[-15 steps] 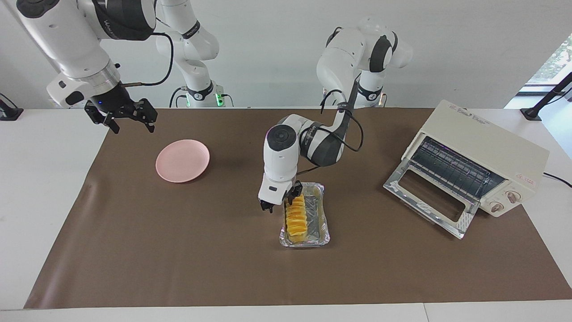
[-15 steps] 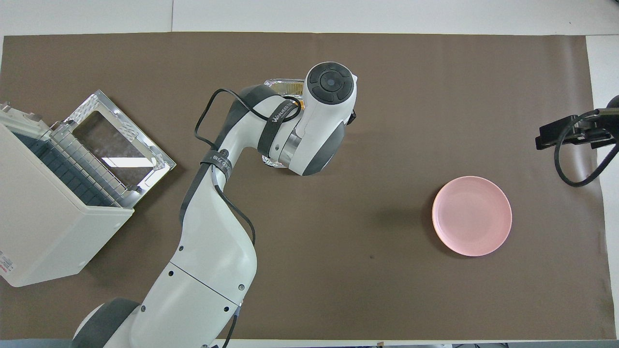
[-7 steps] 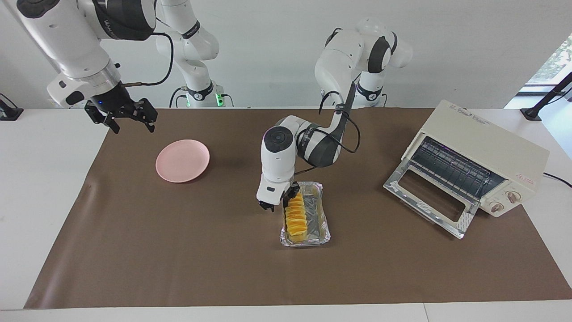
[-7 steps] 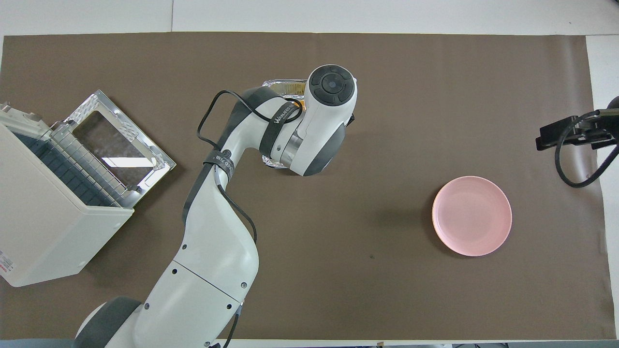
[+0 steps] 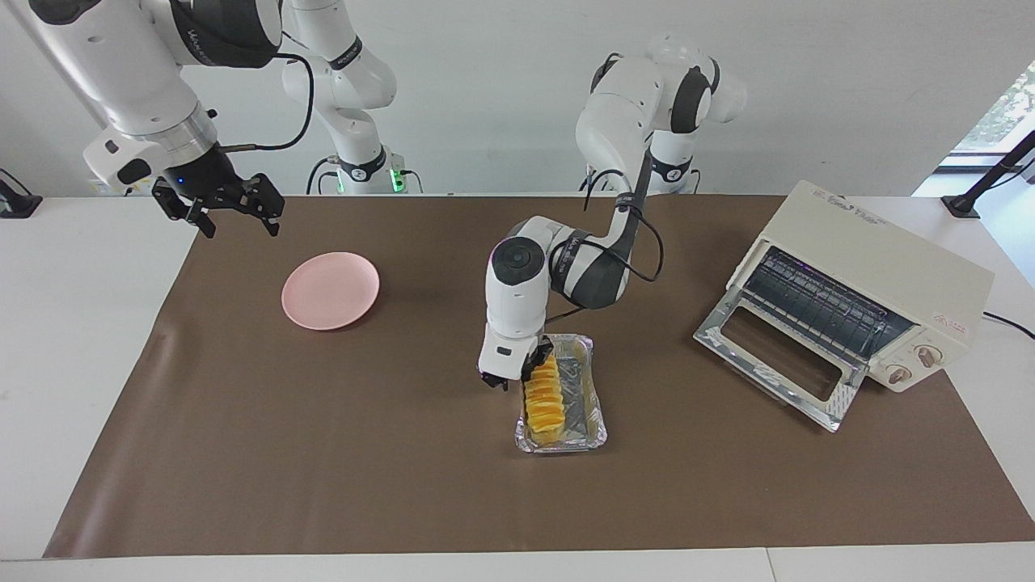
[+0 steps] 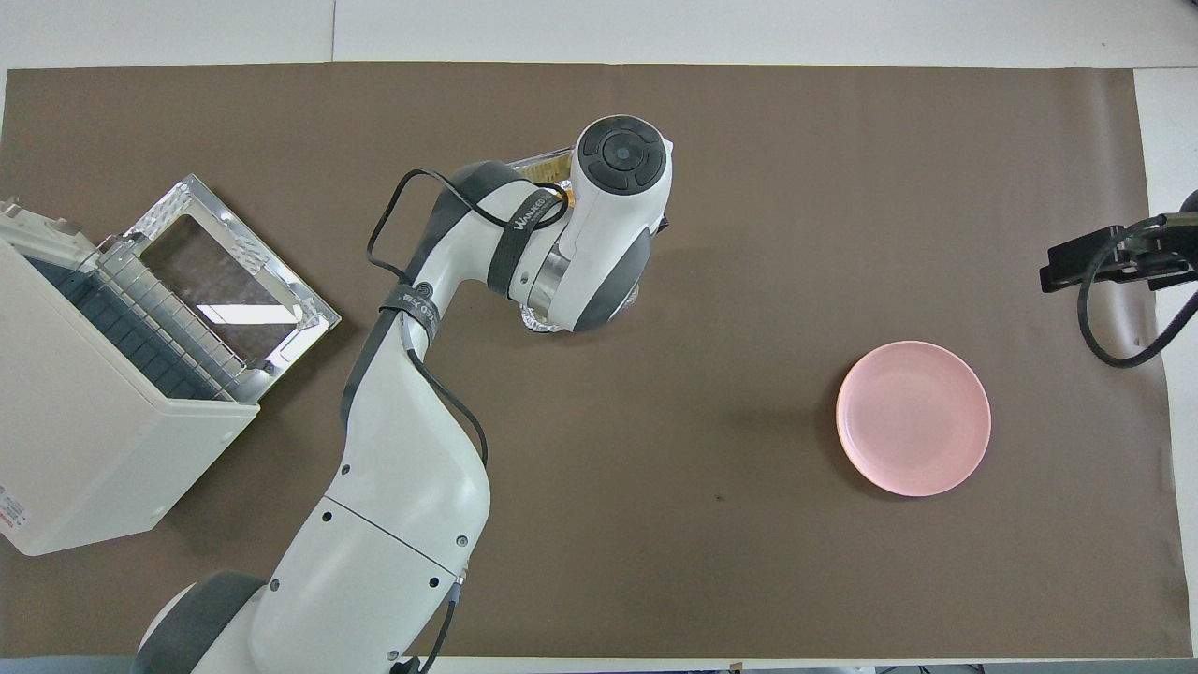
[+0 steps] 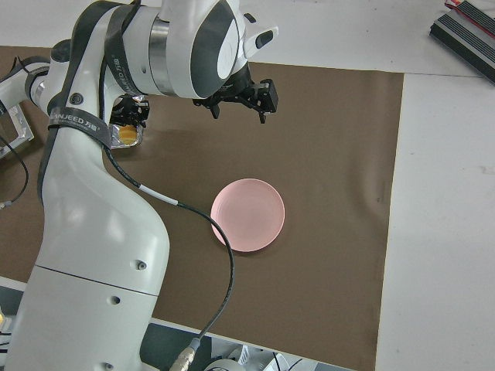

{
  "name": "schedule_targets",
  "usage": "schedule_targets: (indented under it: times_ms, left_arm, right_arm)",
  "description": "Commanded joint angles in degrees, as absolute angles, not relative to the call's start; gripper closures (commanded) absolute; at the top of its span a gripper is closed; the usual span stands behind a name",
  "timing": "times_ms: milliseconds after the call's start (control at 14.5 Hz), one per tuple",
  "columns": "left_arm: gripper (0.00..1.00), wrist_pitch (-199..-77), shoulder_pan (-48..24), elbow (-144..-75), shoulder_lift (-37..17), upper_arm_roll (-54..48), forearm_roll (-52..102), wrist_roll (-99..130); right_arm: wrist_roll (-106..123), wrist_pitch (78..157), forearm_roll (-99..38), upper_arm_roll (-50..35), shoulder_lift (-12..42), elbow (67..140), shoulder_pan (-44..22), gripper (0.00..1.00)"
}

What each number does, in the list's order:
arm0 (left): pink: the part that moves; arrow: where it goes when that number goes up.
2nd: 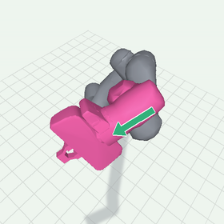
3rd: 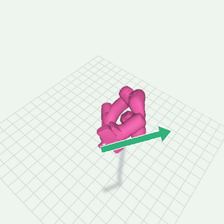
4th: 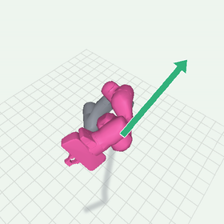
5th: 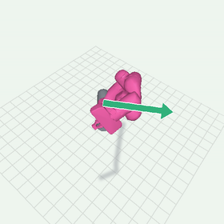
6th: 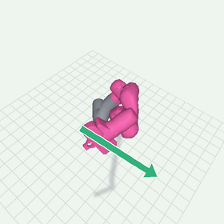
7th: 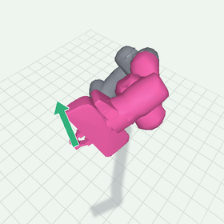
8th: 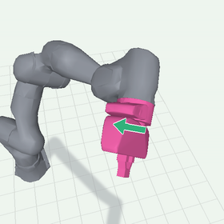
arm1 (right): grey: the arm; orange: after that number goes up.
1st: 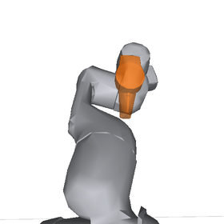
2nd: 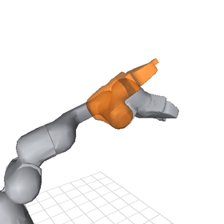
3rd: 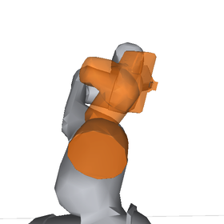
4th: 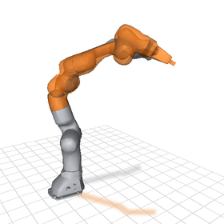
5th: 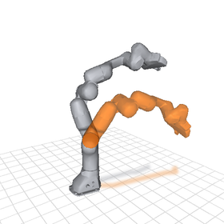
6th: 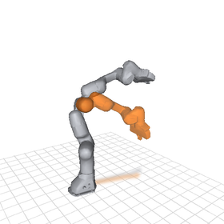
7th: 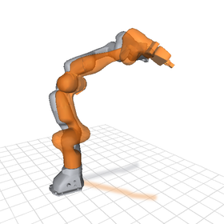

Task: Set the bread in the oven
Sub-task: 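Grasp the foil tray with the left gripper and lift it, then carry the tray with the left gripper into the open oven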

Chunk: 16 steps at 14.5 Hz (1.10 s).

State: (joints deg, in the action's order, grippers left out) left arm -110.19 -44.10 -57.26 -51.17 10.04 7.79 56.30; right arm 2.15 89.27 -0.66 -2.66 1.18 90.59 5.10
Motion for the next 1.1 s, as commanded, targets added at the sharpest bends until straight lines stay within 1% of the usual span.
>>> schedule_targets:
  times_ms: [0, 138, 275, 482, 758, 826, 1033]
  left_arm:
    - [1.0, -109.69, -44.3, -57.92, -51.07, 10.63, 9.14, 56.95]
    - [1.0, -106.63, -44.21, -57.92, -50.45, 10.9, 8.97, 56.95]
    - [1.0, -103.9, -43.16, -57.92, -48.7, 11.86, 8.96, 56.95]
    - [1.0, -97.76, -42.28, -58.01, -44.31, 16.51, 9.14, 59.92]
    - [1.0, -92.74, -41.75, -58.01, -42.8, 22.57, 9.05, 61.88]
    - [1.0, -91.68, -40.53, -58.7, -42.02, 23.54, 9.14, 61.7]
    - [1.0, -90.88, -34.91, -64.32, -36.84, 23.64, 8.96, 61.44]
  right_arm:
    - [3.34, 88.86, 0.18, -3.34, -0.35, 92.28, 5.89, 0.0]
    - [3.34, 88.86, 0.18, -3.34, -0.35, 92.2, 5.89, 0.0]
    - [3.34, 88.86, 0.18, -3.34, -0.35, 92.2, 5.89, 0.0]
    - [3.34, 88.86, 0.18, -3.34, -0.35, 92.29, 5.98, 0.0]
    - [3.34, 88.86, 0.18, -3.34, -0.35, 92.28, 5.98, 0.0]
    - [3.34, 88.86, 0.18, -3.34, -0.35, 92.2, 5.89, 0.0]
    - [3.34, 88.86, 0.18, -3.34, -0.35, 92.2, 5.98, 0.0]
